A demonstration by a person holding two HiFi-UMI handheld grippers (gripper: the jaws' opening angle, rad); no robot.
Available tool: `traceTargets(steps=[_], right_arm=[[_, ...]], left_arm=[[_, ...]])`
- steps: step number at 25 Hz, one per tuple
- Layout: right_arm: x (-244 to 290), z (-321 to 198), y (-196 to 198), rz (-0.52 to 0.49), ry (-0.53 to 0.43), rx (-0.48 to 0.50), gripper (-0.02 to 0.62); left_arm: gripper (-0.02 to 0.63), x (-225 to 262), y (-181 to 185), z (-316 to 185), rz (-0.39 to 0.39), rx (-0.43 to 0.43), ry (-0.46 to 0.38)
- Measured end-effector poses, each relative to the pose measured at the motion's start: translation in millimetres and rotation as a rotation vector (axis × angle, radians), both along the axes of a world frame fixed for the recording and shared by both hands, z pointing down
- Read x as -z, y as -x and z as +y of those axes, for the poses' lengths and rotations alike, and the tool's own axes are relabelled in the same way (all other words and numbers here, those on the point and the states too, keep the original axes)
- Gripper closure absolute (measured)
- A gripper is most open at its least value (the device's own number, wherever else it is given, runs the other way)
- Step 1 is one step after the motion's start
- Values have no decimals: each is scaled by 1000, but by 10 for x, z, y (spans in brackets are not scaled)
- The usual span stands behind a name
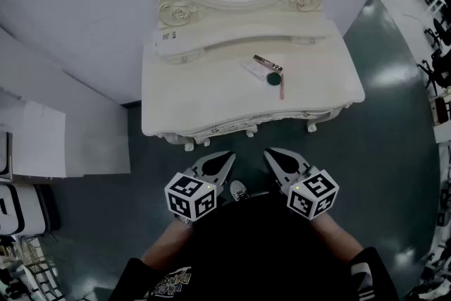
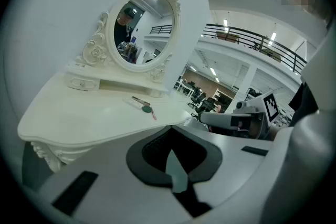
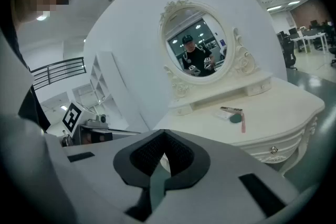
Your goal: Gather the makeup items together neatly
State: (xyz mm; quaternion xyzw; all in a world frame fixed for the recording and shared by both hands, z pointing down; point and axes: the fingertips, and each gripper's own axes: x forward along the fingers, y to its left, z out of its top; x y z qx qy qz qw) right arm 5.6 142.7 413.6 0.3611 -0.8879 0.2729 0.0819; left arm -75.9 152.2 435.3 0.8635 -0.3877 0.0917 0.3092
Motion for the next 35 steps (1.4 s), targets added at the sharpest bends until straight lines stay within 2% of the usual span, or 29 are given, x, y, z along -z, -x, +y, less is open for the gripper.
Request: traceTargets(steps=[16,26,35], right_arm=[[33,-70,70,-29,-7,30,566],[77,-185,-9,-7,-28,-1,566],[181,-632,-256,40,-74,17,566]], left_arm=[[598,-9,34,-40,18,5,0],[598,-29,66,-49,22,4,-8],[598,36,-12,-372,28,86,-8]])
